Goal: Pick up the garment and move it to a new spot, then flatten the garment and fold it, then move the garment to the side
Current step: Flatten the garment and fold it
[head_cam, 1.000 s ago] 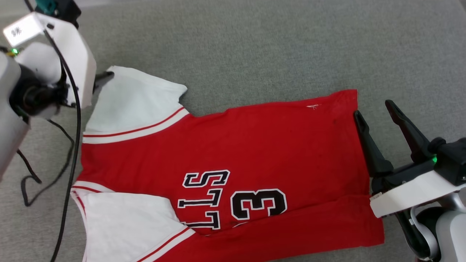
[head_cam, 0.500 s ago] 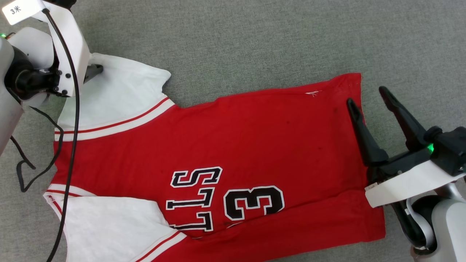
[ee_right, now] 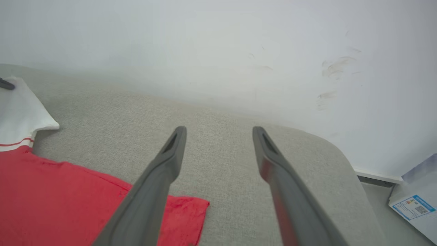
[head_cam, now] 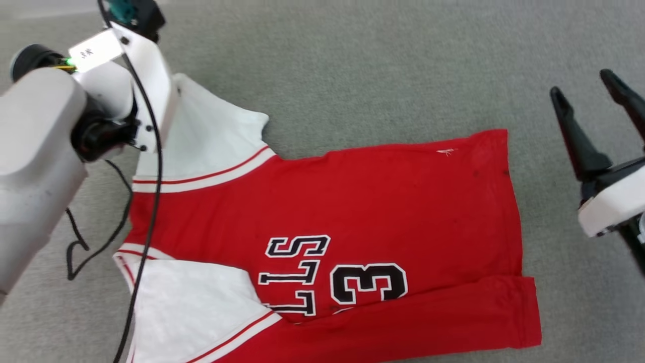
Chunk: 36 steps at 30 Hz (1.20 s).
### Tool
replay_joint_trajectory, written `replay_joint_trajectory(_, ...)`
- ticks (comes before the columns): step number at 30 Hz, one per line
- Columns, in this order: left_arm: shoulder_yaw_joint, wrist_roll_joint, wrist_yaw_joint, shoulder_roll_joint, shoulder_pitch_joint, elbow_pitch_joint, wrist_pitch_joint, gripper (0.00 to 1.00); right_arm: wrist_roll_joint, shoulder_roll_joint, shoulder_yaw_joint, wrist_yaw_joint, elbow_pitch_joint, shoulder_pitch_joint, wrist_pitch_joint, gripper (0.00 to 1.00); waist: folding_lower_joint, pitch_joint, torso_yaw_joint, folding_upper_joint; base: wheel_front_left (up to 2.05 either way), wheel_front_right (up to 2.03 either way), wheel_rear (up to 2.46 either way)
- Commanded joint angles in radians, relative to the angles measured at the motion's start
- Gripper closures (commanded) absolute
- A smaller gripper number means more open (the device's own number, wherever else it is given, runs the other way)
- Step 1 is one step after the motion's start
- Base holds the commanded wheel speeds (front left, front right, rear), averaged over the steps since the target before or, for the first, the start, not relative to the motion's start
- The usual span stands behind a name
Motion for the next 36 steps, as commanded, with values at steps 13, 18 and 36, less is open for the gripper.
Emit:
replay_joint_trajectory(13, -0.061, 0.017, -0.002, -0.044, 0.031, -0.099, -0.120, 1.00, 0.238, -0.301, 0.220, -0.001, 0.193, -0.170, 0.550, 0.00, 0.0000, -0.080, 0.122, 0.0000, 0.00, 0.00, 0.00)
replay_joint_trajectory(18, -0.080, 0.032, -0.001, -0.045, 0.002, -0.130, -0.140, 1.00, 0.273, -0.313, 0.264, -0.001, 0.304, -0.240, 0.694, 0.00, 0.0000, -0.054, 0.151, 0.0000, 0.00, 0.00, 0.00)
replay_joint_trajectory(36, -0.103, 0.032, -0.002, -0.056, -0.043, -0.156, -0.200, 1.00, 0.324, -0.235, 0.479, 0.001, 0.592, -0.269, 0.718, 0.00, 0.0000, 0.038, 0.208, 0.0000, 0.00, 0.00, 0.00)
